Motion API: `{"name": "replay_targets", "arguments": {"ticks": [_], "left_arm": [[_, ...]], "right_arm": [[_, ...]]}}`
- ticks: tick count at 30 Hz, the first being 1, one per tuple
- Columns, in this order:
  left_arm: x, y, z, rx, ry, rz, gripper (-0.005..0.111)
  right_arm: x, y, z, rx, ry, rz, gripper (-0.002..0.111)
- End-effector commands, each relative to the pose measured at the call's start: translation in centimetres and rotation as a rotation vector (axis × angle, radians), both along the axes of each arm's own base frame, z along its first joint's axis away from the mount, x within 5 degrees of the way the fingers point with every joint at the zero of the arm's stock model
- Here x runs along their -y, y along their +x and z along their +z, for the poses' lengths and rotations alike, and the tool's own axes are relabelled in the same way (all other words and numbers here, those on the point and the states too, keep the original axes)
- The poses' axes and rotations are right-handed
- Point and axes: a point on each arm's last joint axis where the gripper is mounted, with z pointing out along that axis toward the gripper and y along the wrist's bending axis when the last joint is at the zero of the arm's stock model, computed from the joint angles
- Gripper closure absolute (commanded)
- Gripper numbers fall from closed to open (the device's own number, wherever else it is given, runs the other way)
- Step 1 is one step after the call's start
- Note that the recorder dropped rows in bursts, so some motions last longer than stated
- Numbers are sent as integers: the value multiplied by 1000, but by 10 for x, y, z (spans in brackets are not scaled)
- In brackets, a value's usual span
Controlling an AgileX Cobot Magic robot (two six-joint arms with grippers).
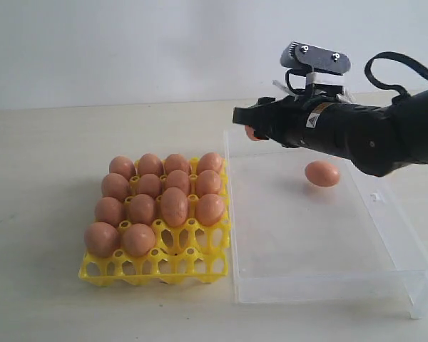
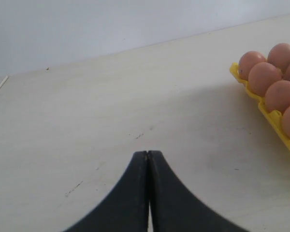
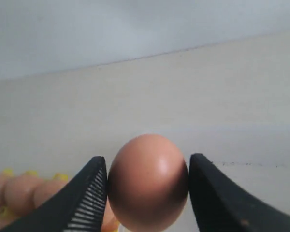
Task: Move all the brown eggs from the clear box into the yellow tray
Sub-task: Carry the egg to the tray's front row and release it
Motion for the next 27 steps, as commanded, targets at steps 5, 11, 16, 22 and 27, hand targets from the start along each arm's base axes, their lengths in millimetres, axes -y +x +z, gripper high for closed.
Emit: {"name": "replay_targets", "arguments": {"ticks": [5,11,16,22,27], "left_arm": [[0,0,2,19,-11,3,107],[0,0,2,19,-11,3,107],[0,0,2,19,-11,3,107],[0,0,2,19,-11,3,107],[0,0,2,19,-11,3,107]], "right_arm": [[-49,-63,16,183,-230,396,108],[-87,-85,-11,222,-291,575,108],[-94,-87,-40,173,-342,613,108],[-95,-85,-55,161,-345,619,108],[-95,-86,-58,125,-330,604,108]]}}
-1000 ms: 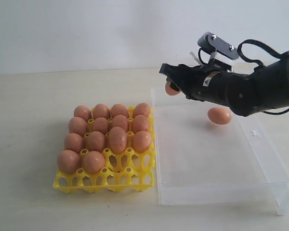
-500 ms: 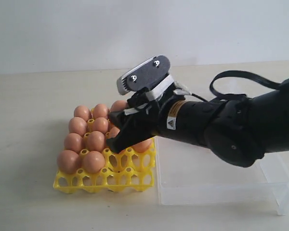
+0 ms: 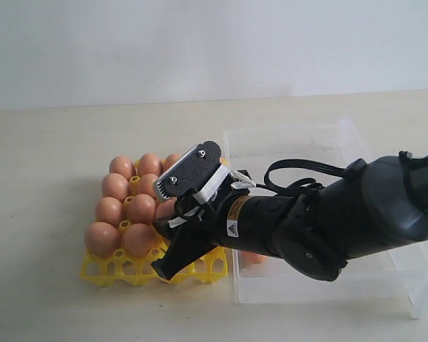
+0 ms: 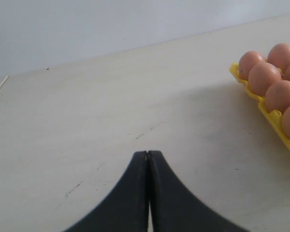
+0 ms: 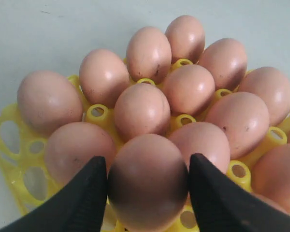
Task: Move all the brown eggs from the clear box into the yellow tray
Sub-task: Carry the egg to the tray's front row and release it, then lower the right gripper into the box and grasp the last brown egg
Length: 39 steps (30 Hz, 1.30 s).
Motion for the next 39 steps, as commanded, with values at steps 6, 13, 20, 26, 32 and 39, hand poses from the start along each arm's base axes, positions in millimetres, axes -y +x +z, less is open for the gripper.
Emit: {"name": "replay_targets", "arguments": {"ticks": [6,13,20,26,32,39], "left_arm": [[0,0,2,19,-11,3,107],[0,0,2,19,-11,3,107],[0,0,2,19,-11,3,107],[0,0,2,19,-11,3,107],[0,0,2,19,-11,3,107],[0,0,2,19,-11,3,107]], "right_arm": [[-7,-8,6,-13,48,6,108],[-7,-8,5,-23,35,5,102],[-3,-10,1,-66,-22,-4,56],[6,-15,23,-64,-89,4,39],[38,-30,87,-115,-107,-84,60],[89,-18,95,-591,164,-633,67]]}}
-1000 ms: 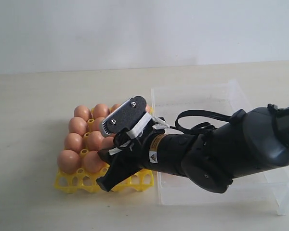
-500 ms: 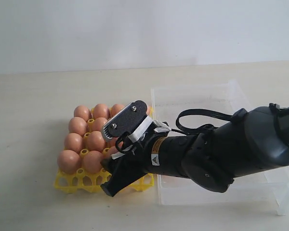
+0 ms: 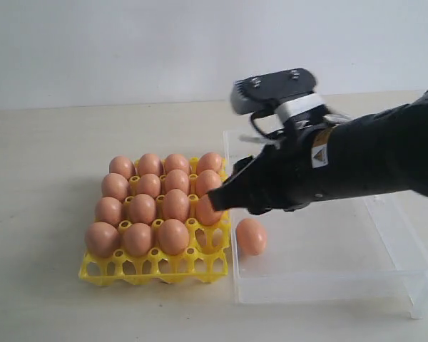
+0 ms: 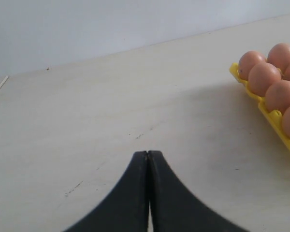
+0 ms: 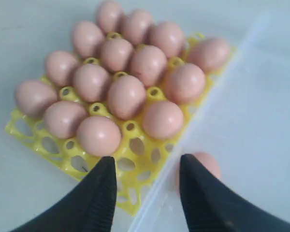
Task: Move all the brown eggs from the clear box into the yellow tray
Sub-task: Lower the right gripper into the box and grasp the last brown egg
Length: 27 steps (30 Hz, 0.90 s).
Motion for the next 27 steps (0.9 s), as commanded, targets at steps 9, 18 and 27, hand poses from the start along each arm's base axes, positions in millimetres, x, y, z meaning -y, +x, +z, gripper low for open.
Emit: {"name": "replay_targets", "arguments": {"ticks": [9,18,27], "left_arm": [[0,0,2,19,-11,3,107],[0,0,2,19,-11,3,107],[0,0,2,19,-11,3,107]], "right_arm": [[27,39,-36,-293,-9,-250,51],[19,51,-61,-333,-151,-121,51],[16,55,-73,-334,-173,-103,51]]}}
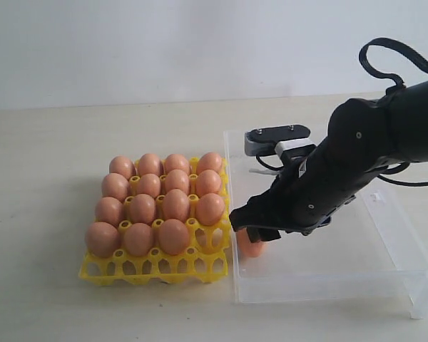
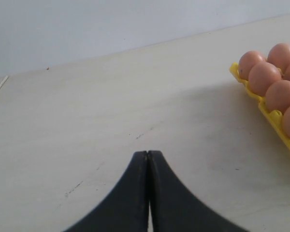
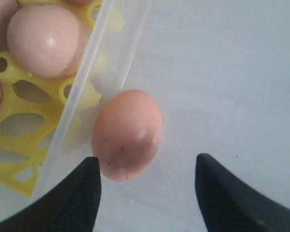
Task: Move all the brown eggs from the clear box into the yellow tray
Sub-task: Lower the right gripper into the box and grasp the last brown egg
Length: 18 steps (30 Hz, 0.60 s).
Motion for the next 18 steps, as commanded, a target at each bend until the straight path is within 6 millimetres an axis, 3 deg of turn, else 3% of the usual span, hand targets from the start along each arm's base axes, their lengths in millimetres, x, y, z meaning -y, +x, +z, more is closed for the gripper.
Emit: {"name": "replay_targets", "arguments": {"ticks": [1,11,18], "left_arm": [[0,0,2,19,-11,3,107],[0,0,2,19,-11,3,107],[0,0,2,19,-11,3,107]], "right_arm": [[-1,5,-1,28,8,2,51],[-5,7,-2,42,49,-33,51],[-8,12,-26,22,27,-40,51]]}}
